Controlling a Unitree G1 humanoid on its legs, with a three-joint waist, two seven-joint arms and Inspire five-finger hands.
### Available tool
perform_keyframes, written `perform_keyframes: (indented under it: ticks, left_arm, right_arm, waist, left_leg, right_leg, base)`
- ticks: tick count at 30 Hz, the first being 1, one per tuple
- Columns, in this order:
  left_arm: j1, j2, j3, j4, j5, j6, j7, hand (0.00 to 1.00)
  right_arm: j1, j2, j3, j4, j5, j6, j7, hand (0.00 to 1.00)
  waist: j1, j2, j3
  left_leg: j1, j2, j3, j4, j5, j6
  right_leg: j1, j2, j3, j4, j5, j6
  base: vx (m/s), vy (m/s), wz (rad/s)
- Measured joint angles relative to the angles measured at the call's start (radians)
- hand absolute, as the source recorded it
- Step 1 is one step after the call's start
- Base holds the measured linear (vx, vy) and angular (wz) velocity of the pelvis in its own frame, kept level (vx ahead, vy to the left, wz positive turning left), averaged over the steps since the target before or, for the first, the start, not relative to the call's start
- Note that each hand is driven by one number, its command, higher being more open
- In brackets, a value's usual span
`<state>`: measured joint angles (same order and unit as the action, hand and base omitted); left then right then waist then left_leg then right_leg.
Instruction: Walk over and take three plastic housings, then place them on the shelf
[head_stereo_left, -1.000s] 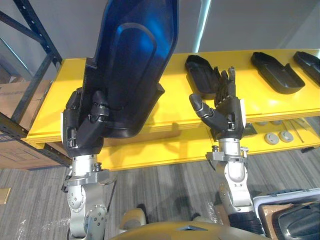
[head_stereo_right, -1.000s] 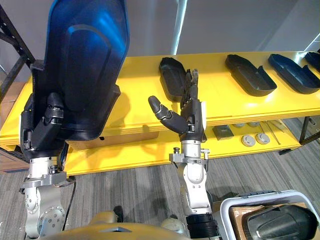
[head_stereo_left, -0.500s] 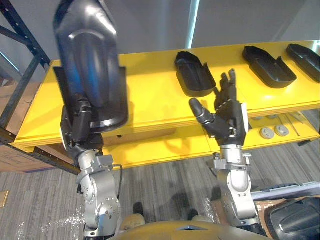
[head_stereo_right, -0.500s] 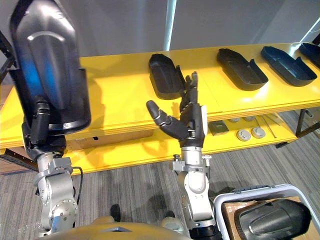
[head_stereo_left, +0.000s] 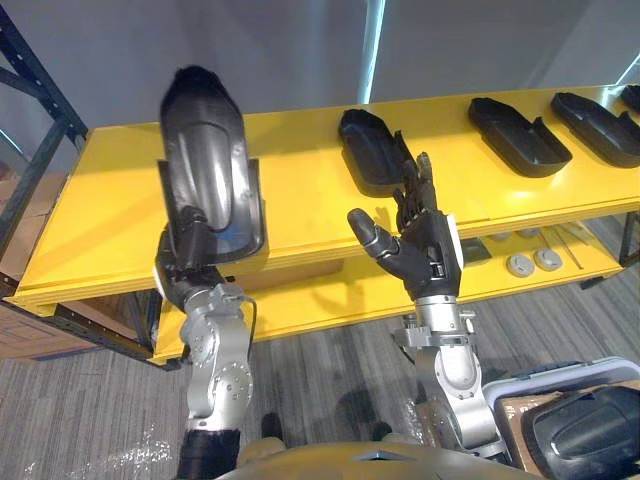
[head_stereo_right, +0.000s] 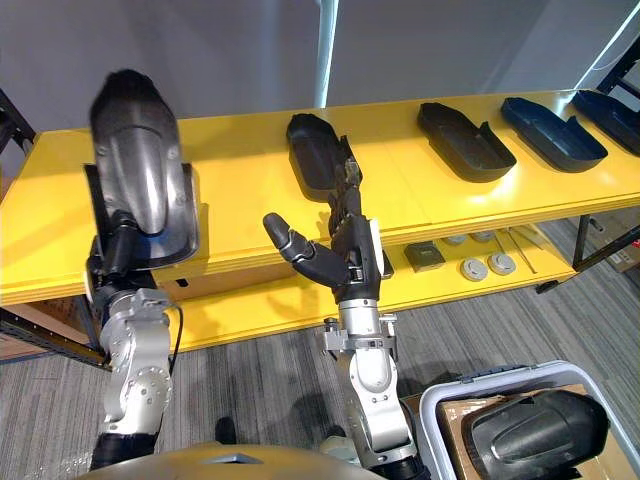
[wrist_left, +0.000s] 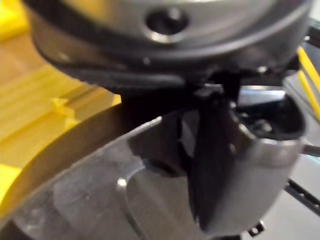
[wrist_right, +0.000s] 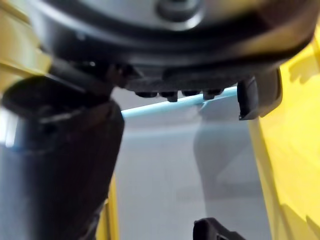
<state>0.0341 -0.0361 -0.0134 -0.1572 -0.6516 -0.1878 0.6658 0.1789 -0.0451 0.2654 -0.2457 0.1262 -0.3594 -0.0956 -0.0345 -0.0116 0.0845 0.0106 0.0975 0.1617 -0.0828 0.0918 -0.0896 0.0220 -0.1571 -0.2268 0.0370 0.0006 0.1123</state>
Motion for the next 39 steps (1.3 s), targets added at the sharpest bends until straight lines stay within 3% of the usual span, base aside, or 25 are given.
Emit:
perform_keyframes:
  ticks: [4,10,23,26,36,37,39]
  left_arm:
    - [-0.075,0.0,0.023,0.075,0.0,0.034,0.014,0.0]
    - [-0.175,0.005,0.076,0.173,-0.003,0.035,0.032,0.0]
    - [-0.33,0.036,0.177,0.341,-0.093,-0.03,0.113,0.0]
    - [-0.374,0.043,0.187,0.401,-0.104,-0.028,0.107,0.0]
    - [-0.525,0.115,0.185,0.513,-0.138,-0.012,0.082,0.0]
    - [-0.546,0.126,0.181,0.516,-0.138,-0.004,0.077,1.0]
    - [-0.559,0.141,0.181,0.519,-0.139,-0.004,0.055,1.0]
  right_arm:
    - [-0.022,-0.011,0.01,0.018,0.0,0.002,0.016,1.0]
    - [-0.04,-0.04,0.019,0.02,0.0,0.005,0.025,1.0]
    - [-0.04,-0.041,0.041,0.024,0.0,0.023,0.031,1.0]
    - [-0.048,-0.041,0.054,0.024,0.0,0.033,0.029,1.0]
    - [-0.162,-0.072,0.038,0.019,0.001,0.05,0.022,1.0]
    - [-0.163,-0.072,0.03,0.01,0.001,0.05,0.019,1.0]
    - [-0.164,-0.074,0.025,-0.001,0.002,0.05,0.018,1.0]
  waist:
    - [-0.02,0.02,0.011]
    - [-0.029,0.047,0.027]
    - [-0.053,0.058,0.033]
    - [-0.052,0.072,0.042]
    - [-0.053,0.085,0.099]
    - [-0.052,0.085,0.123]
    - [-0.052,0.084,0.146]
  left_leg:
    - [-0.003,0.0,0.005,-0.001,0.006,0.002]
    - [-0.003,0.003,0.011,-0.001,0.013,0.001]
    - [-0.002,0.004,0.035,-0.002,0.019,0.002]
    - [-0.003,0.005,0.035,-0.005,0.021,0.002]
    - [-0.073,0.032,0.085,-0.005,0.032,-0.004]
    - [-0.074,0.036,0.094,-0.005,0.031,-0.005]
    - [-0.077,0.039,0.107,-0.005,0.024,-0.013]
  right_leg:
    - [-0.014,0.0,0.01,0.014,-0.001,-0.001]
    - [-0.027,0.0,0.016,0.032,-0.004,-0.005]
    - [-0.055,0.0,0.045,0.061,-0.004,-0.006]
    - [-0.058,0.0,0.045,0.066,-0.006,-0.007]
    - [-0.148,0.007,0.047,0.11,-0.011,-0.007]
    - [-0.148,0.01,0.047,0.11,-0.011,-0.007]
    - [-0.152,0.012,0.052,0.107,-0.011,-0.007]
  base:
    - [-0.04,0.0,-0.04]
    - [-0.01,0.0,-0.02]
    - [-0.01,0.002,-0.05]
    - [-0.03,0.005,0.0]
    - [-0.09,-0.007,0.04]
    - [-0.08,-0.011,0.1]
    - [-0.09,0.0,0.0]
